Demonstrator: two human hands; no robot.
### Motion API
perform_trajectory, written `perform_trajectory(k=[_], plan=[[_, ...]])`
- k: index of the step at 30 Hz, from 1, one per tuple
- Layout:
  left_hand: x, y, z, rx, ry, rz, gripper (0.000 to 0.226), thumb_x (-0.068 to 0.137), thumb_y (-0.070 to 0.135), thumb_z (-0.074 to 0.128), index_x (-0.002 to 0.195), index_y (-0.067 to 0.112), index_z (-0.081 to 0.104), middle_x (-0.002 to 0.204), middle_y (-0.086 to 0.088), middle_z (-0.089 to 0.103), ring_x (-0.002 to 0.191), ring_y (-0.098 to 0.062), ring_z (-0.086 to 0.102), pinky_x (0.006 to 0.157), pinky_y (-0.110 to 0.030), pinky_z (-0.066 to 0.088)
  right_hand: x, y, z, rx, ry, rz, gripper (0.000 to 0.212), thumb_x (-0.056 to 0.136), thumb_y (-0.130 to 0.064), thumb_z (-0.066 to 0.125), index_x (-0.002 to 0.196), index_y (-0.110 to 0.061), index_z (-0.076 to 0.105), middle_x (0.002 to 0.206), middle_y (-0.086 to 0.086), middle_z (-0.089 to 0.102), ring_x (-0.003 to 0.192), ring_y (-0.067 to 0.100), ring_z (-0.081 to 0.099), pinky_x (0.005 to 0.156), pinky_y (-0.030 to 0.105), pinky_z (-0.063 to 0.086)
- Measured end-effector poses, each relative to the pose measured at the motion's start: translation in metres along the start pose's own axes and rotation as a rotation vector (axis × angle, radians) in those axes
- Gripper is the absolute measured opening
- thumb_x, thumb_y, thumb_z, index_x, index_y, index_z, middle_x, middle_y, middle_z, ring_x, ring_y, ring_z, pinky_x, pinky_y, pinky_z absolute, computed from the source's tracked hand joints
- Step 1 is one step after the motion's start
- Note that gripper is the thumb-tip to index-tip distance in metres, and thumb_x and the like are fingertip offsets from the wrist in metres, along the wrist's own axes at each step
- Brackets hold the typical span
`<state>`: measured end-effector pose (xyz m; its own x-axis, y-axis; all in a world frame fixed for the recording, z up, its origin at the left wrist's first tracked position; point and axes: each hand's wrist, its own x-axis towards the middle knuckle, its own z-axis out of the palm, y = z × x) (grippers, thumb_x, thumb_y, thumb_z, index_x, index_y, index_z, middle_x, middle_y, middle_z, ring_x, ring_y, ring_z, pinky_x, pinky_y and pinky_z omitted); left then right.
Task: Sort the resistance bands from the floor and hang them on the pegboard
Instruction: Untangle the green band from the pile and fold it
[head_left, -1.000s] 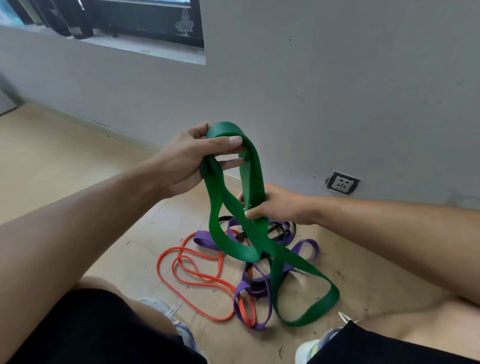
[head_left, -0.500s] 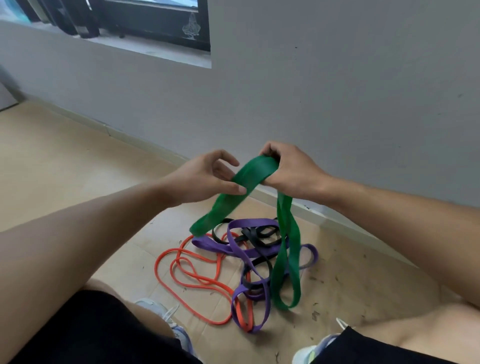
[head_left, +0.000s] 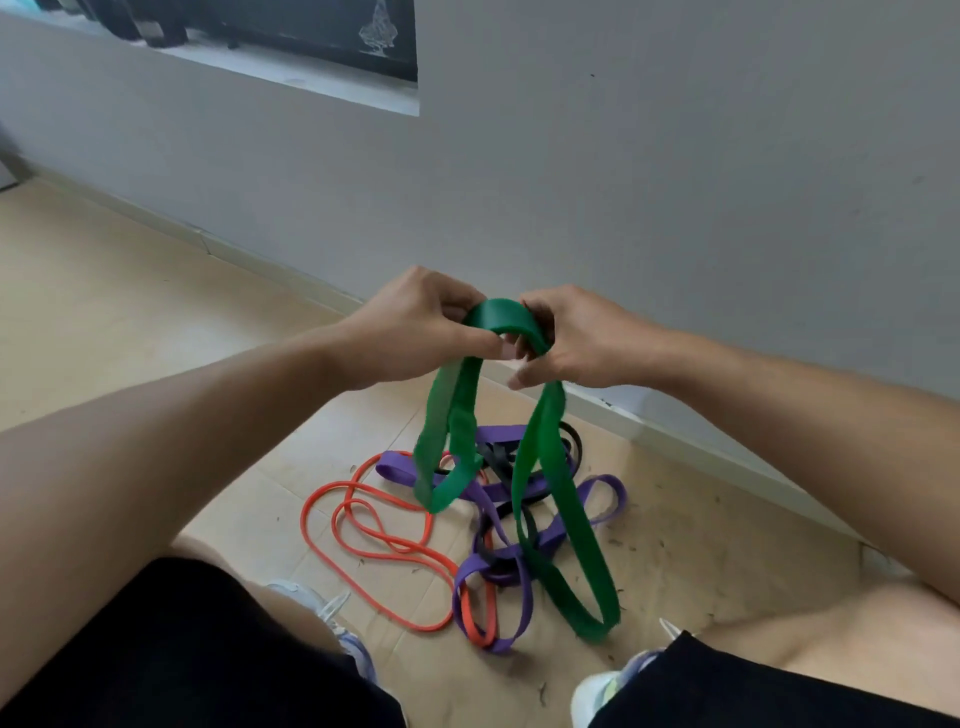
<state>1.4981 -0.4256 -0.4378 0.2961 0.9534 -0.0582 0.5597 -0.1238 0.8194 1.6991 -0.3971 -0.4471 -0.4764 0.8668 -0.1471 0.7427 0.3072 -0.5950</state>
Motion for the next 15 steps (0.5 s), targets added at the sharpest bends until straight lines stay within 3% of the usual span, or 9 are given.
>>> perform_trajectory(k=[3, 6, 9, 12, 15], plan=[[-0.001, -0.003, -0.003, -0.128, 0.02, 0.022, 0.019, 0.083, 0.014, 0.082, 0.1, 0.013, 0.075, 0.095, -0.011, 0.077, 0.096, -0.03, 0.073, 0.095, -0.044, 0.055, 0.002, 0.013, 0.013, 0.067, -0.046, 0.001, 0.028, 0.078, -0.029, 0.089, 0.096, -0.026, 0.068, 0.096, -0.008, 0.073, 0.092, 0.008, 0.071, 0.082, 0.023, 0.054], [0.001, -0.006, -0.004, -0.217, 0.033, 0.017, 0.018, 0.084, 0.01, 0.078, 0.1, 0.01, 0.07, 0.099, -0.018, 0.074, 0.103, -0.037, 0.07, 0.1, -0.05, 0.052, 0.005, 0.02, 0.021, 0.077, -0.063, 0.017, 0.025, 0.08, -0.029, 0.088, 0.097, -0.027, 0.069, 0.099, -0.008, 0.073, 0.093, 0.009, 0.071, 0.086, 0.026, 0.056], [0.0, -0.009, -0.008, -0.31, 0.036, -0.01, 0.016, 0.086, 0.007, 0.076, 0.099, 0.009, 0.067, 0.094, -0.014, 0.072, 0.103, -0.033, 0.071, 0.105, -0.05, 0.052, 0.006, 0.021, 0.02, 0.096, -0.039, 0.015, 0.025, 0.08, -0.031, 0.088, 0.098, -0.028, 0.07, 0.098, -0.008, 0.074, 0.093, 0.007, 0.071, 0.084, 0.024, 0.055], [-0.002, -0.008, -0.011, -0.265, 0.017, -0.057, 0.032, 0.085, 0.026, 0.079, 0.106, 0.009, 0.062, 0.096, -0.01, 0.073, 0.089, -0.023, 0.071, 0.098, -0.043, 0.057, 0.006, 0.017, 0.014, 0.145, 0.034, 0.01, 0.027, 0.077, -0.035, 0.09, 0.096, -0.028, 0.071, 0.091, -0.007, 0.075, 0.084, 0.004, 0.072, 0.079, 0.022, 0.056], [-0.004, -0.006, -0.006, -0.08, -0.007, -0.062, 0.045, 0.076, 0.043, 0.084, 0.105, 0.015, 0.064, 0.077, 0.001, 0.069, 0.07, -0.012, 0.063, 0.071, -0.03, 0.051, 0.004, 0.011, 0.009, 0.164, 0.096, -0.051, 0.027, 0.074, -0.038, 0.091, 0.092, -0.027, 0.074, 0.081, -0.004, 0.073, 0.074, 0.008, 0.069, 0.069, 0.023, 0.054]])
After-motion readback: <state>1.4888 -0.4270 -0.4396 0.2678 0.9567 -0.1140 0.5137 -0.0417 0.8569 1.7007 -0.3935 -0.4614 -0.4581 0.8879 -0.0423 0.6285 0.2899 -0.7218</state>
